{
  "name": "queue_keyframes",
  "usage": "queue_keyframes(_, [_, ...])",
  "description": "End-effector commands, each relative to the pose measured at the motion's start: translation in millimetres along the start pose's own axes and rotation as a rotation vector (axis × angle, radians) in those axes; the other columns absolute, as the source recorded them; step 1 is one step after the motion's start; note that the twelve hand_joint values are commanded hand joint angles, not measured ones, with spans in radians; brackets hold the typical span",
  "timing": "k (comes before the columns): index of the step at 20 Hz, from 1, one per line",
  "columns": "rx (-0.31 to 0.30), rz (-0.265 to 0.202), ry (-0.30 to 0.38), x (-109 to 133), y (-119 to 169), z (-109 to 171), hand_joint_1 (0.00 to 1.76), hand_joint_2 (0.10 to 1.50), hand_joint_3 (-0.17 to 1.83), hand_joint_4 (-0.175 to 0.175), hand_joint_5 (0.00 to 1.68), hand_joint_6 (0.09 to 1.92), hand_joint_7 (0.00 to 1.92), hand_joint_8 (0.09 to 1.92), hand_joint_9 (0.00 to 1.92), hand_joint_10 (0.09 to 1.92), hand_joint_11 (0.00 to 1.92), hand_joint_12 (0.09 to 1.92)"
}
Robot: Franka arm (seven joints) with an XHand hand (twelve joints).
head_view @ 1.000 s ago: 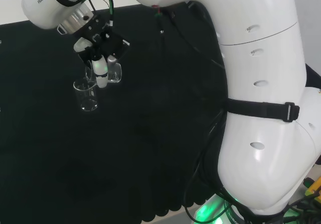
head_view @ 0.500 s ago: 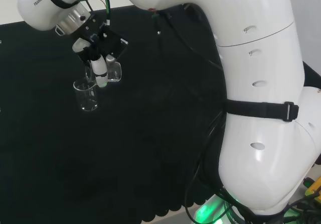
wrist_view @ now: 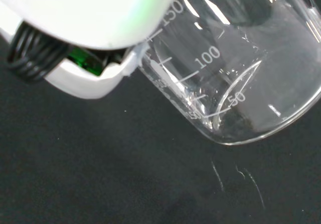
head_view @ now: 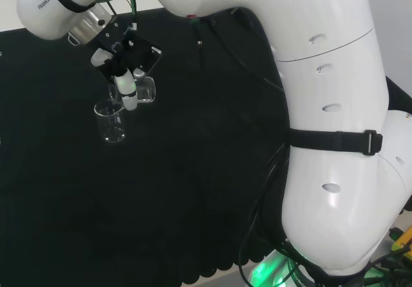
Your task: Pour the water from the handheld beaker into the one on the table.
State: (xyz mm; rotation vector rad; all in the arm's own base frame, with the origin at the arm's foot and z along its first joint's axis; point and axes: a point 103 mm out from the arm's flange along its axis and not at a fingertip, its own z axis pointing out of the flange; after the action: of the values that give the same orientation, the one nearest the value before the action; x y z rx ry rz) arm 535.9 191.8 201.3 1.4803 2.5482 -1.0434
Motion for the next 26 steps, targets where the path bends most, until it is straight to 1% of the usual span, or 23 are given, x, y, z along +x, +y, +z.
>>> queue_keyframes(1, [0.002, 0.002, 0.000, -3, -2, 1, 1.43, 0.60, 0.64, -0.175, 1.37, 0.45, 1.37, 0.55, 1.58, 0.09, 1.34, 0.67])
queue_keyframes(6, [0.007, 0.005, -0.024, 1, -2, -2, 1.43, 0.60, 0.64, -0.175, 1.37, 0.45, 1.37, 0.55, 1.58, 0.09, 1.34, 0.67])
queue_keyframes(12, [0.009, 0.005, -0.028, 0, -4, -2, 1.43, 0.60, 0.64, -0.175, 1.37, 0.45, 1.37, 0.54, 1.58, 0.09, 1.34, 0.67])
queue_keyframes(17, [0.023, 0.005, -0.050, 7, -2, -5, 1.43, 0.60, 0.65, -0.175, 1.37, 0.45, 1.37, 0.54, 1.58, 0.09, 1.35, 0.67])
queue_keyframes(20, [0.021, 0.004, -0.047, 5, -3, -4, 1.43, 0.60, 0.65, -0.175, 1.37, 0.45, 1.37, 0.54, 1.58, 0.09, 1.35, 0.67])
queue_keyframes(26, [0.038, 0.009, -0.073, 10, 1, -7, 1.43, 0.59, 0.65, -0.175, 1.37, 0.45, 1.37, 0.54, 1.58, 0.09, 1.35, 0.66])
